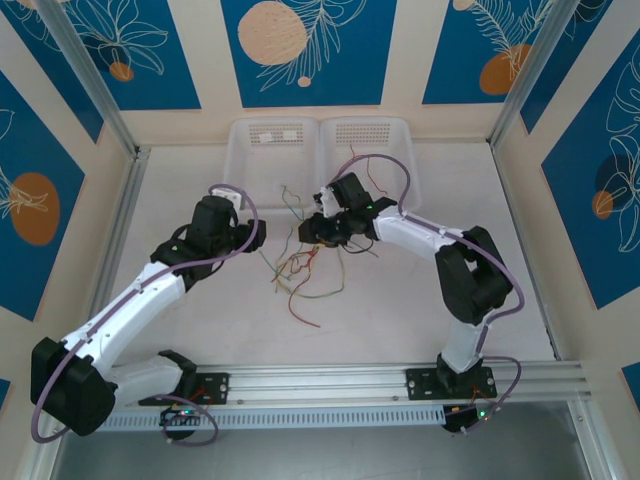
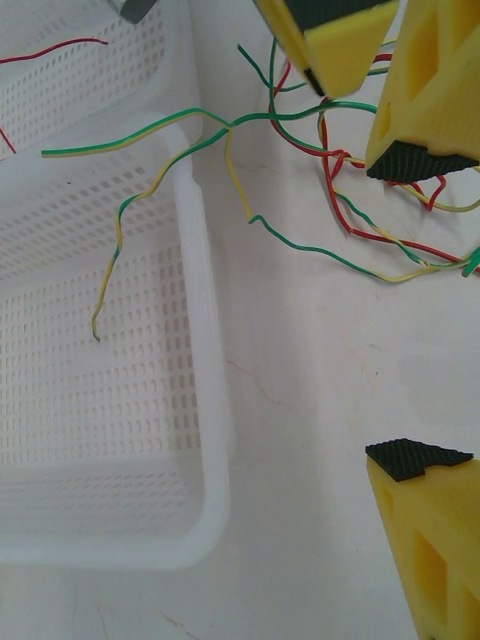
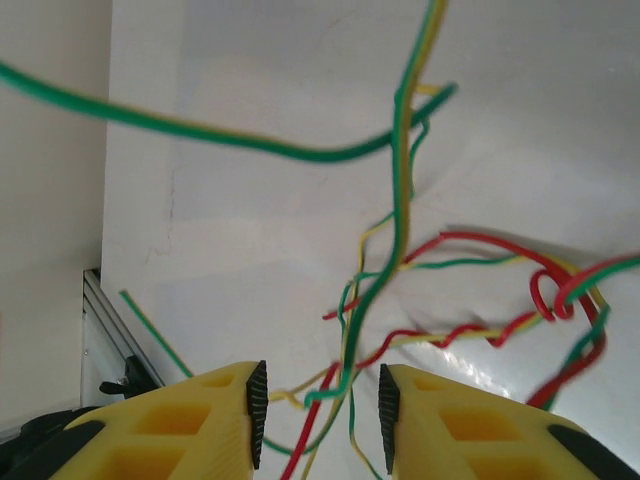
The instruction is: Untangle the cables
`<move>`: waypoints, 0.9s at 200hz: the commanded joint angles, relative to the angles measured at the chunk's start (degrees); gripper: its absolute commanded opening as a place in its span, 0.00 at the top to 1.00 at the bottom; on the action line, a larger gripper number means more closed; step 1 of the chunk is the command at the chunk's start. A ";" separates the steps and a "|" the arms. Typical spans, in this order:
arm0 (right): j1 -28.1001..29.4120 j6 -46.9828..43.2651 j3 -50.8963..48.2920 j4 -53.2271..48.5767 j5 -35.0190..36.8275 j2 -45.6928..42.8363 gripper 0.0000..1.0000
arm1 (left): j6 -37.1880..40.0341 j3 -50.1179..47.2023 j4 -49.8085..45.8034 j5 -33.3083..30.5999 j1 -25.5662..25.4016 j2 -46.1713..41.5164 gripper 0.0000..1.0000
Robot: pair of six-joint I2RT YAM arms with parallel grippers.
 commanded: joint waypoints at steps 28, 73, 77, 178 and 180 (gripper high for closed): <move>0.63 -0.66 3.79 1.36 1.33 3.34 0.71 | 0.12 -1.01 -0.42 -1.79 0.60 -2.41 0.29; 0.80 -1.30 3.78 -0.28 3.47 1.50 1.00 | 0.74 -0.83 -0.68 -2.23 0.60 -2.60 0.29; 0.85 -1.26 3.83 -0.57 3.56 1.09 1.00 | 0.79 -0.76 -0.77 -2.25 0.64 -2.55 0.29; 1.24 -2.29 15.57 -16.13 6.90 -7.10 0.99 | 0.83 0.79 -0.91 -3.36 0.75 -2.77 0.27; 1.16 -2.43 15.72 -16.39 6.96 -7.18 1.00 | 0.84 0.89 -0.95 -3.35 0.76 -2.70 0.28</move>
